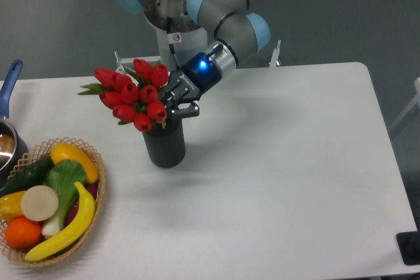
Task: Insert the flowers into the vase
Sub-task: 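Lower the tulip stems down into the black vase, then open the gripper to release the tulips and lift away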
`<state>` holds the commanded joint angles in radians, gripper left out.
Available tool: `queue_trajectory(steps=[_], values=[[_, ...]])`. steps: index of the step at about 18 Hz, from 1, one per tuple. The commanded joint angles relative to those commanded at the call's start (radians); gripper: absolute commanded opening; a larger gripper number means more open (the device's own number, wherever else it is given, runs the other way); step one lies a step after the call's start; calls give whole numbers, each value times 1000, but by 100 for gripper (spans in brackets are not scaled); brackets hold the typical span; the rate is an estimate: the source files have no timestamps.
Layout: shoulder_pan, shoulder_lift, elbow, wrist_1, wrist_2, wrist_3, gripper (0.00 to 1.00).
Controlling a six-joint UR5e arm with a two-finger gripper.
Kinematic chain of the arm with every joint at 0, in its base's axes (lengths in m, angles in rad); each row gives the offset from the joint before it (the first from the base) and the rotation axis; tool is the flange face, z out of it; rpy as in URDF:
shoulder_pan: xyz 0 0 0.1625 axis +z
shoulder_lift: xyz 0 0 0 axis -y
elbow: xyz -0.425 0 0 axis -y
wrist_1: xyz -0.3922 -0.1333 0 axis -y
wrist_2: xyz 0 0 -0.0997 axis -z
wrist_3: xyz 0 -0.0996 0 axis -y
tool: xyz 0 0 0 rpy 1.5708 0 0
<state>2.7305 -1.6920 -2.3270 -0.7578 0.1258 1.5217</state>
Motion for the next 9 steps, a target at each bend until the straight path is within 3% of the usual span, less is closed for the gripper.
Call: queue_trajectory(steps=[1,2,5,6,9], values=[[2,-3,0,0,0,0,35],[5,-3,-2,0,0,-2,53],[21,6,-9,0,-2,-9,81],[25,11,-18,0,-3,-9,100],[67,73,-73,0,-5,-3,100]])
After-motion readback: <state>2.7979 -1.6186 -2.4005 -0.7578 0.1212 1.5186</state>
